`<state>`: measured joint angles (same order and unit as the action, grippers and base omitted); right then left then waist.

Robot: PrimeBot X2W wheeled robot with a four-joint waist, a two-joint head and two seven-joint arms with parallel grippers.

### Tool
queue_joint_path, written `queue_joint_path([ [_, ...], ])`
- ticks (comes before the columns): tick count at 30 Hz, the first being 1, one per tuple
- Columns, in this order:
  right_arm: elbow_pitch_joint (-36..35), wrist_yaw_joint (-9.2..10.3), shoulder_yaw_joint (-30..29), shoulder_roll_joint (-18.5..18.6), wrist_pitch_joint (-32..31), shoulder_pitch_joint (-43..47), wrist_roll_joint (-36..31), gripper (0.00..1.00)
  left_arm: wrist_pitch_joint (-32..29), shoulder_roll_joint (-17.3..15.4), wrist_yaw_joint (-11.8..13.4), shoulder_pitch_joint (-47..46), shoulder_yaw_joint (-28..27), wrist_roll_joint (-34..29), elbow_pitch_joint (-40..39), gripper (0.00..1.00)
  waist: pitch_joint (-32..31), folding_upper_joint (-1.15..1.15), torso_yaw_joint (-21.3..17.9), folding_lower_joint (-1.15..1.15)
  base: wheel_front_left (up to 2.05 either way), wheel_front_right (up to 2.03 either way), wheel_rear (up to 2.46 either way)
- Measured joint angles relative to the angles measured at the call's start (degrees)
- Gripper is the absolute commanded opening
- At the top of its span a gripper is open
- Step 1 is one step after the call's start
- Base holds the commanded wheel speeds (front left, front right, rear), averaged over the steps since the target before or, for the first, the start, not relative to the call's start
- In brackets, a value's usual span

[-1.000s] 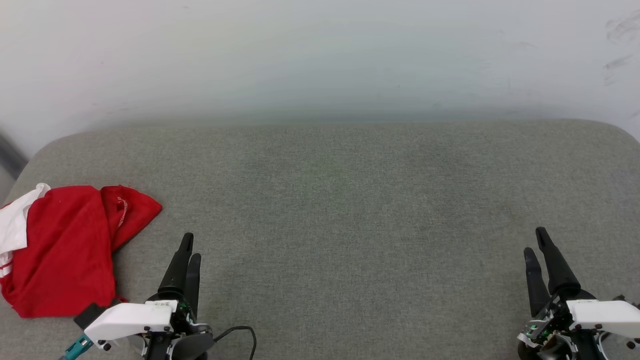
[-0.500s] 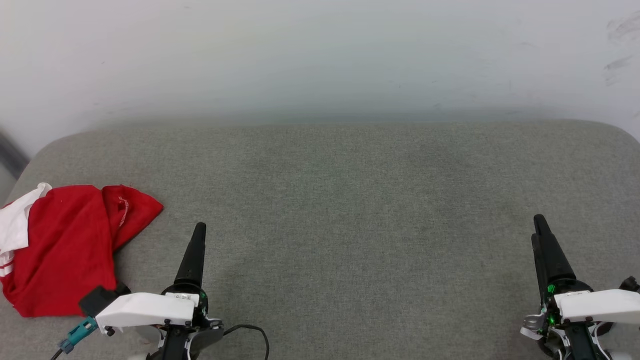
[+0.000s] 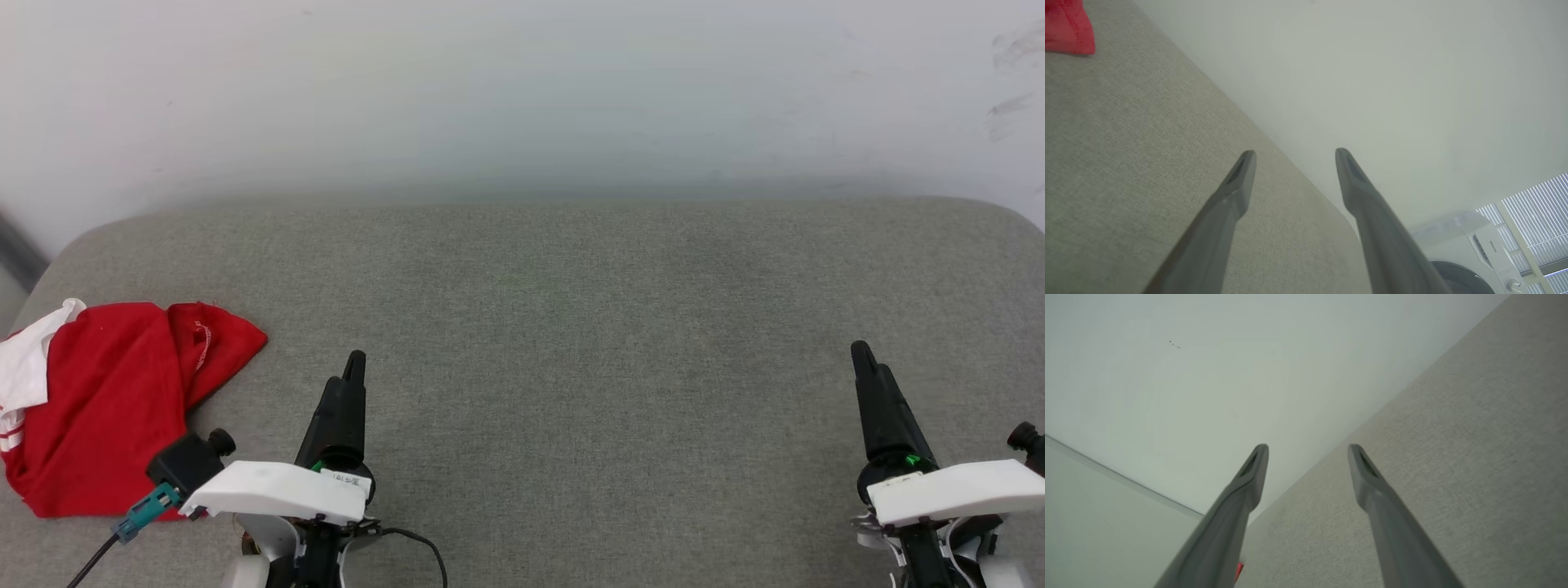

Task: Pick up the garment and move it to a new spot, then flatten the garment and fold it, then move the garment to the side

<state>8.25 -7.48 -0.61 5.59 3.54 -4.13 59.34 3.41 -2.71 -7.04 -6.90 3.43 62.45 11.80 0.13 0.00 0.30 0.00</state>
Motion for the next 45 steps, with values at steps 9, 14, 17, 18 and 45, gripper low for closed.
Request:
queue_joint_path([
  [9,0.43,0.00,0.40,0.32,1.54,-0.07,-13.37,1.00,1.60,-0.01,1.37,-0.67,1.79,-12.67,0.77,1.00,-0.06,0.00,0.07,0.00,0.00,0.00,0.00],
  [14,0.62,0.00,0.36,0.02,2.50,-0.42,-18.94,1.00,2.50,-0.04,2.59,-0.80,2.29,-19.22,1.46,1.00,-0.15,0.00,0.11,0.00,0.00,0.00,0.00],
  [17,0.70,0.00,0.37,-0.05,2.69,-0.58,-21.67,1.00,3.04,-0.09,3.28,-1.10,2.58,-22.56,1.76,1.00,-0.19,0.00,0.15,0.00,0.00,0.00,0.00],
  [18,0.77,0.00,0.33,-0.09,2.72,-0.59,-22.81,1.00,3.18,-0.10,3.60,-1.24,2.74,-23.62,1.81,1.00,-0.20,0.00,0.18,0.00,0.00,0.00,0.00],
  [45,0.59,-0.01,-0.51,-0.71,0.44,-0.69,-40.95,1.00,7.19,-1.86,7.80,-2.32,5.22,-42.32,3.66,1.00,-0.34,0.00,0.78,0.00,0.00,0.00,0.00],
])
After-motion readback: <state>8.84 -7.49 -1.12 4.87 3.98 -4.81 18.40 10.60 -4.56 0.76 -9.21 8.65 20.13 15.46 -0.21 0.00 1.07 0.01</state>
